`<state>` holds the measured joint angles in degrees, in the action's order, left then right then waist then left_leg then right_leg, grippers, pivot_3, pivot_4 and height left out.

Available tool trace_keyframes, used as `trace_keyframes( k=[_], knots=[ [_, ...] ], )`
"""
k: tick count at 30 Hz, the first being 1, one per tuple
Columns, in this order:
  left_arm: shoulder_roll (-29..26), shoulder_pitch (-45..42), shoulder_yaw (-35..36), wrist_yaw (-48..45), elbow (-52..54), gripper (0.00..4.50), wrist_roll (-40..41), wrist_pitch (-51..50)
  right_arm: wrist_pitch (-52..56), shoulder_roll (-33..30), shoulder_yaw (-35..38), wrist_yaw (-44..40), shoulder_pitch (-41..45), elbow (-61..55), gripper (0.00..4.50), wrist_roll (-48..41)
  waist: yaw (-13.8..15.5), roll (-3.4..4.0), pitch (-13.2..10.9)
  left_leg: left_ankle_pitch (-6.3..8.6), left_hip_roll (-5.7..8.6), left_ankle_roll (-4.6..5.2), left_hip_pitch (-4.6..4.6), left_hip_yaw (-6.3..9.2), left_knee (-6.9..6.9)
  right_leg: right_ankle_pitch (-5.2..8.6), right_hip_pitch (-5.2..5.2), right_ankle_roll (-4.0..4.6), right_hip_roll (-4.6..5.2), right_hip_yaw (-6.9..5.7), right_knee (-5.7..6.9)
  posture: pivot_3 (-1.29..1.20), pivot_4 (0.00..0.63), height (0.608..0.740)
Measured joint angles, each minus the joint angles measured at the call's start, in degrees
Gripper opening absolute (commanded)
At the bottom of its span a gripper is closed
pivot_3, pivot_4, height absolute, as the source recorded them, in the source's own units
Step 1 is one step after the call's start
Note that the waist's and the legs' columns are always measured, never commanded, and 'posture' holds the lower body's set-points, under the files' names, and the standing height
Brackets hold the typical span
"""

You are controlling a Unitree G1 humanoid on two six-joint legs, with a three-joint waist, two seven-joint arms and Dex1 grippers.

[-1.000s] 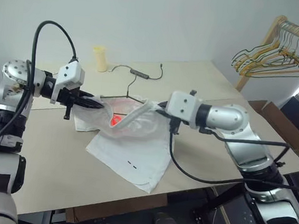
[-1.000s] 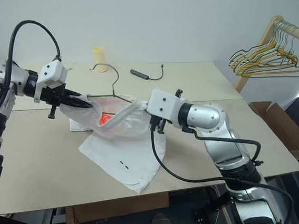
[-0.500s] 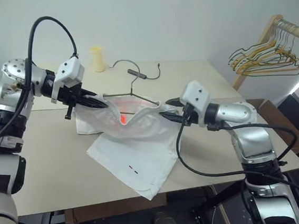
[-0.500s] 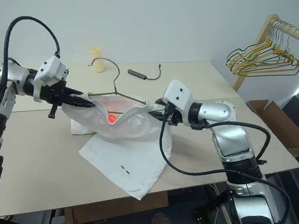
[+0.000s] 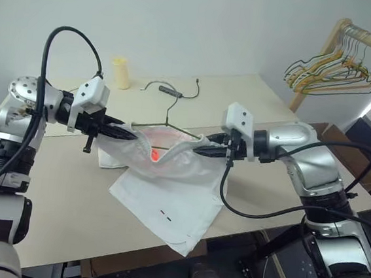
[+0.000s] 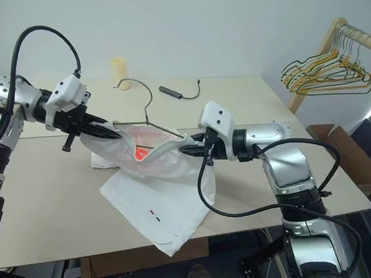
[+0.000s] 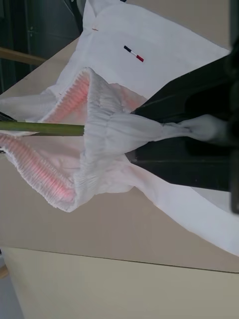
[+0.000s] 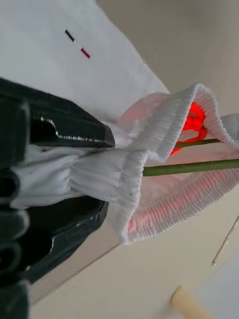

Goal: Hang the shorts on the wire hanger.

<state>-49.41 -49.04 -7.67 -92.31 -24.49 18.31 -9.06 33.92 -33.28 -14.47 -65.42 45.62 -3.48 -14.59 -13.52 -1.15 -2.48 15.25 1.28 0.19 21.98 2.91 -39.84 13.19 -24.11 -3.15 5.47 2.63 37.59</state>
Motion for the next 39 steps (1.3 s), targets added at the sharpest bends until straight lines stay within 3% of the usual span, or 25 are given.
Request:
trace_keyframes(
  k=[2,5,6,18,19,27,32,35,39],
  knots=[
    [0.0,0.3,0.1,0.1,0.0,0.0,0.0,-0.1,0.4,-0.1,-0.4,-0.4,0.1,0.0,0.07,-0.1,0.0,0.0,0.0,0.0,0.0,0.0,-0.01,0.0,0.0,0.0,-0.01,0.0,-0.01,0.0,0.0,-0.2,0.0,0.74],
    [0.5,0.5,0.4,1.0,-0.1,0.0,-0.3,-0.2,0.7,-0.2,-0.4,-0.3,0.1,0.0,0.07,-0.1,0.1,0.0,0.0,0.0,0.0,0.0,0.0,0.0,0.0,0.0,-0.01,0.0,0.0,0.0,-0.01,-0.2,0.0,0.74],
    [0.7,0.5,0.5,1.2,-0.3,0.69,-0.3,-0.2,0.9,-0.2,-0.4,-0.1,0.1,0.0,0.07,-0.1,0.0,0.0,0.0,0.0,0.0,0.0,0.0,0.0,0.0,0.0,0.0,0.0,0.01,0.0,-0.01,-0.2,0.0,0.74],
    [4.2,0.3,6.8,5.8,-4.8,4.38,0.4,2.9,9.8,-1.5,3.2,7.2,-3.9,-5.2,0.07,-1.9,0.0,0.0,0.0,0.0,0.0,0.0,0.03,0.01,0.0,0.0,-0.03,0.0,0.06,-0.01,-0.01,-0.24,0.0,0.74],
    [4.5,0.3,8.1,7.0,-4.9,4.5,1.1,2.9,11.4,-1.9,4.4,8.2,-4.3,-5.6,0.07,-2.5,0.1,0.0,0.0,0.0,0.01,0.0,0.03,0.01,0.0,0.0,-0.02,0.0,0.08,-0.01,-0.02,-0.24,0.0,0.74],
    [9.8,1.5,17.6,17.0,0.5,4.5,8.9,-1.1,28.8,-1.9,12.7,18.8,-5.6,-8.7,0.07,-6.3,-0.2,-0.02,0.0,0.01,0.01,-0.01,0.04,0.02,0.01,-0.01,-0.02,0.0,0.17,0.0,0.0,-0.28,0.0,0.74],
    [13.4,8.9,22.7,19.8,9.8,4.5,18.3,-8.6,45.0,0.3,18.6,31.8,-2.1,-5.7,0.07,-4.2,-1.7,0.01,0.0,0.0,0.03,-0.01,0.02,0.01,0.0,-0.02,0.0,-0.01,0.24,0.1,0.05,-0.3,0.0,0.74],
    [15.2,12.0,23.6,20.3,15.3,4.5,23.2,-12.0,48.6,1.3,20.7,38.0,-1.6,-3.9,0.07,-1.5,-2.2,0.02,0.0,0.0,0.04,-0.01,0.04,0.0,0.01,-0.03,-0.01,-0.03,0.23,0.1,0.04,-0.32,0.0,0.74],
    [19.0,16.8,24.4,22.5,22.9,4.5,28.2,-14.7,53.4,10.5,31.2,51.2,-0.2,1.2,0.07,5.3,-3.4,0.05,0.1,0.0,0.1,0.0,0.04,-0.05,0.01,-0.06,0.03,-0.08,0.29,0.18,0.04,-0.32,0.0,0.74]
  ],
)
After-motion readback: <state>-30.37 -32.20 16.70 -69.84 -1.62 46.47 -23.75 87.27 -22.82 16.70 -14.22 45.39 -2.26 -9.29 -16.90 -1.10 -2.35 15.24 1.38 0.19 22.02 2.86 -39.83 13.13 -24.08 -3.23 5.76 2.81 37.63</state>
